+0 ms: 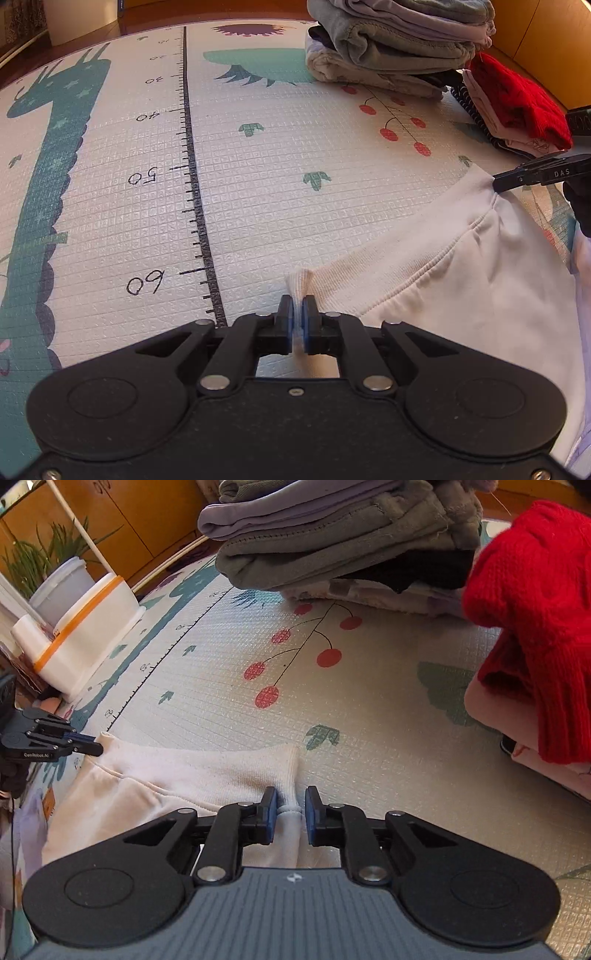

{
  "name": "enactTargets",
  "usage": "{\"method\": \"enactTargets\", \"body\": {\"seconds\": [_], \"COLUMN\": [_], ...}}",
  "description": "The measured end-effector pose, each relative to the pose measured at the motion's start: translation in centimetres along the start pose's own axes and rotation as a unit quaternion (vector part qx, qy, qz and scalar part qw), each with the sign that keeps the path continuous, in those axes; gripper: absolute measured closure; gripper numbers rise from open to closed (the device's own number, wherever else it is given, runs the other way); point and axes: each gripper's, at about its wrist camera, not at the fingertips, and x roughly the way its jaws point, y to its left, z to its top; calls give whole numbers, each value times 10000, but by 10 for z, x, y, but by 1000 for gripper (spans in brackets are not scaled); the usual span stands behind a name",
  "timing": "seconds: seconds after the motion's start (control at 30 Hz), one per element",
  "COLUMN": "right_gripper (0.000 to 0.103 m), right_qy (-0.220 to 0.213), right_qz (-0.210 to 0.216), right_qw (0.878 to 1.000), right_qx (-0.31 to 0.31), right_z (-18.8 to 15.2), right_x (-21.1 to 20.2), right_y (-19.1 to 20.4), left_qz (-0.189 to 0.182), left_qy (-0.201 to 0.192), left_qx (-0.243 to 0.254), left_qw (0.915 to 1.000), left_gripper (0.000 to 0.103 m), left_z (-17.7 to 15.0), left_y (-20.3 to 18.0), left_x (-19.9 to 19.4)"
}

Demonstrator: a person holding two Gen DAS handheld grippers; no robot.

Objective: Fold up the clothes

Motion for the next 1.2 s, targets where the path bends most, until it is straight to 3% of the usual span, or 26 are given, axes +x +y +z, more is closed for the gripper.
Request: {"method": "enactTargets", "body": {"seconds": [0.07,0.13,0.17,0.3,0.37,0.43,0.6,0.7,0.87,0.97,1.07,1.13,1.2], "right_gripper": [89,79,69,70,70,72,75,75,74,74,75,77,77], "right_qy": [-1,-29,-93,-373,-476,-485,-33,177,385,377,523,789,902], "right_qz": [-118,-364,-495,-1001,-952,-708,-416,-334,-70,321,520,502,418], "right_qw": [9998,9982,9964,9829,9787,9768,9636,9620,9578,9420,9280,9203,9105], "right_qx": [-159,-480,-677,-1499,-1753,-1961,-2639,-2704,-2847,-3319,-3653,-3798,-4015], "right_z": [0,-1,-4,-18,-32,-54,-117,-145,-187,-215,-242,-259,-274], "right_x": [-2,-5,-9,-34,-52,-70,-89,-95,-97,-100,-99,-94,-99], "right_y": [5,16,23,47,58,74,115,124,147,181,205,213,215], "left_qz": [92,205,268,280,183,-174,-885,-1002,-1107,-660,-106,275,642], "left_qy": [-22,-44,-96,-243,-277,-139,534,880,899,702,606,737,488], "left_qx": [105,156,163,229,337,554,998,1397,1886,1857,1442,1800,1943], "left_qw": [9999,9997,9995,9990,9989,9982,9896,9812,9716,9779,9876,9805,9776], "left_gripper": [95,82,79,78,78,78,78,78,78,84,88,90,94], "left_z": [-1,2,4,8,8,4,-32,-55,-95,-127,-165,-199,-217], "left_y": [-4,-4,-3,-2,-5,-18,-69,-109,-193,-243,-269,-290,-308], "left_x": [-1,-4,-8,-27,-38,-45,-54,-55,-70,-79,-81,-74,-80]}}
